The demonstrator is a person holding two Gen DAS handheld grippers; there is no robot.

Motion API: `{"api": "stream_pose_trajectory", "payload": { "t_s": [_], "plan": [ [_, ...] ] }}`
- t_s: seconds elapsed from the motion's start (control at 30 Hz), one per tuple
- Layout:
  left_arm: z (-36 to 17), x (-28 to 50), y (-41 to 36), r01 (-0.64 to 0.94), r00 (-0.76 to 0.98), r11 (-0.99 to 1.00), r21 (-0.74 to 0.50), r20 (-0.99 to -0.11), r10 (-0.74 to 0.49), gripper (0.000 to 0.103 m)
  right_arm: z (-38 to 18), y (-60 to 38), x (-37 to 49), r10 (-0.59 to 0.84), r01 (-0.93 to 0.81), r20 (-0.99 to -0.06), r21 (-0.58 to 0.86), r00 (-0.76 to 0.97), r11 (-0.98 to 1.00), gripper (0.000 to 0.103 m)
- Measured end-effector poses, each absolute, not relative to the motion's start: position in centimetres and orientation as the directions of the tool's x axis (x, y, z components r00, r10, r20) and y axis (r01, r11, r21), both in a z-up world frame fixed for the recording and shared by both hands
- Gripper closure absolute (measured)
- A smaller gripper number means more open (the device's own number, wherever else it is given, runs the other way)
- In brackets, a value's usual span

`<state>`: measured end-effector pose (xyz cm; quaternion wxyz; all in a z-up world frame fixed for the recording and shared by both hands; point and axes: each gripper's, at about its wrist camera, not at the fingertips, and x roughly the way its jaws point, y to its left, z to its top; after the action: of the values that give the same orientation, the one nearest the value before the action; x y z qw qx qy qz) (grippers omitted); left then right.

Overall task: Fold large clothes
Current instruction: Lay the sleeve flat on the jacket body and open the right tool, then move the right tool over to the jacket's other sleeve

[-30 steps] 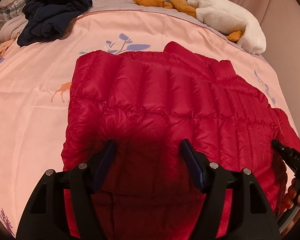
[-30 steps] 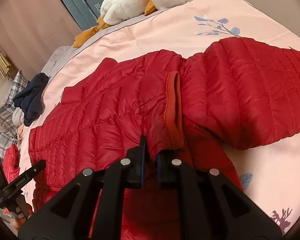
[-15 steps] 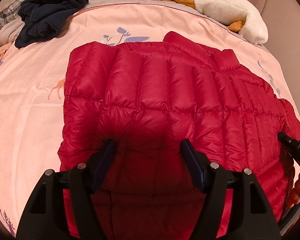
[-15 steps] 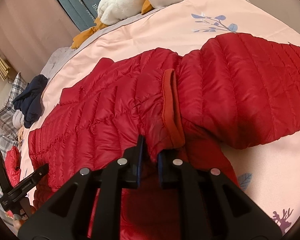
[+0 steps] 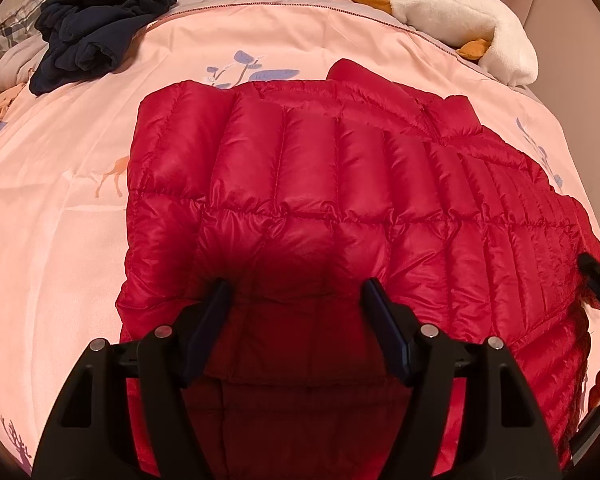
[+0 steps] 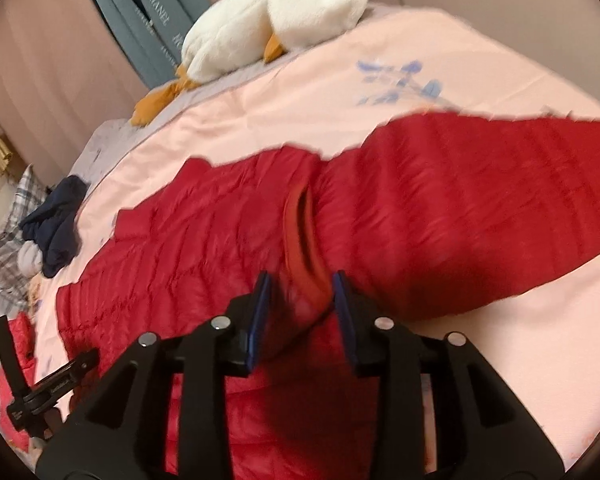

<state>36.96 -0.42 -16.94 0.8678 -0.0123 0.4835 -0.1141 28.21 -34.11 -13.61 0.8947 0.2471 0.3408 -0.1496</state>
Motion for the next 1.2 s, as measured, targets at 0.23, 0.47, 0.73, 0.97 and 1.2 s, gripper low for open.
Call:
{"api": "stream_pose_trajectory", "payload": {
  "t_s": [0.23,0.47,0.73,0.97,1.2],
  "plan": [
    [-17.0,37.0,-0.3,0.181,0.502,0.974,-0.136,-0.839,-0.21,0.032,-10.9,-29.9,29.3,-0.077,0.284,-0.638,0.229,0.766,0.931,0.062],
    [-17.0,37.0,-0.4,0.18,0.501,0.974,-0.135,-0.84,-0.208,0.032,-12.5,-24.3,32.9,0.02,0.118,-0.689,0.153,0.725,0.981,0.061],
    [-17.0,36.9,-0.3,0.18,0.499,0.974,-0.137,-0.84,-0.21,0.031,-15.0,-23.7,34.0,-0.015,0.118,-0.751,0.084,0.66,0.989,0.061],
    [-17.1,36.8,-0.5,0.182,0.504,0.975,-0.124,-0.84,-0.201,0.031,-15.4,-25.1,33.6,-0.026,0.145,-0.753,0.092,0.657,0.985,0.06],
    [-17.1,36.8,-0.6,0.185,0.501,0.976,-0.118,-0.843,-0.197,0.03,-15.5,-26.5,33.2,-0.04,0.175,-0.754,0.1,0.656,0.979,0.061]
  ]
}}
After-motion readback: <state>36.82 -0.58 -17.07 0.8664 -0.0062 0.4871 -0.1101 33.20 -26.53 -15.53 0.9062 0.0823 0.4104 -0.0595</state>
